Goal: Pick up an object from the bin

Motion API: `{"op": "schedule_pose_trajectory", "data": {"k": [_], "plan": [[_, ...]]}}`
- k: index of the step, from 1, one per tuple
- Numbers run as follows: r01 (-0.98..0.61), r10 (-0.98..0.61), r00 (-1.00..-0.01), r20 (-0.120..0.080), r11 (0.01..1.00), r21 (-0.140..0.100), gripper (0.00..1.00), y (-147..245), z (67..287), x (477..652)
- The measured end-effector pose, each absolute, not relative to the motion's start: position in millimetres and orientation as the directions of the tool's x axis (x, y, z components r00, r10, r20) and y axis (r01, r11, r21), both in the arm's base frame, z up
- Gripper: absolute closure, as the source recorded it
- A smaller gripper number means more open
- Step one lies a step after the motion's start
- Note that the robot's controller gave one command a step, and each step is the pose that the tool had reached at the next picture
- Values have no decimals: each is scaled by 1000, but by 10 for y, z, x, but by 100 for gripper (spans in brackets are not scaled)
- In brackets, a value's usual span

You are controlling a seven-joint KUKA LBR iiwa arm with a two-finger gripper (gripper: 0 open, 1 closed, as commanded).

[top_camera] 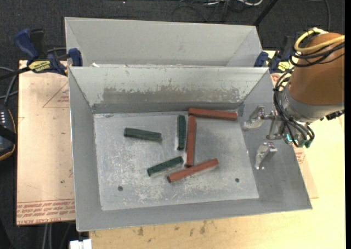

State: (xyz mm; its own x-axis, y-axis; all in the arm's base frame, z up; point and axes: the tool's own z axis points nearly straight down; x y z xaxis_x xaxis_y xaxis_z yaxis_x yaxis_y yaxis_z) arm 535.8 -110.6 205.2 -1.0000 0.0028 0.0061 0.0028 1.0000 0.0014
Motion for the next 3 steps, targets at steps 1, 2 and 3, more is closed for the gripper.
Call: {"op": "schedule_pose_trajectory", "data": {"k": [1, 2, 3], "plan": [[2, 2, -1000, 1, 1000, 1, 0, -1105, 2080, 5368], [-197, -197, -980, -5, 980, -1, 0, -1084, 1919, 5375], [-350, -350, -937, -4, 937, -1, 0, -871, 1387, 5233]]}}
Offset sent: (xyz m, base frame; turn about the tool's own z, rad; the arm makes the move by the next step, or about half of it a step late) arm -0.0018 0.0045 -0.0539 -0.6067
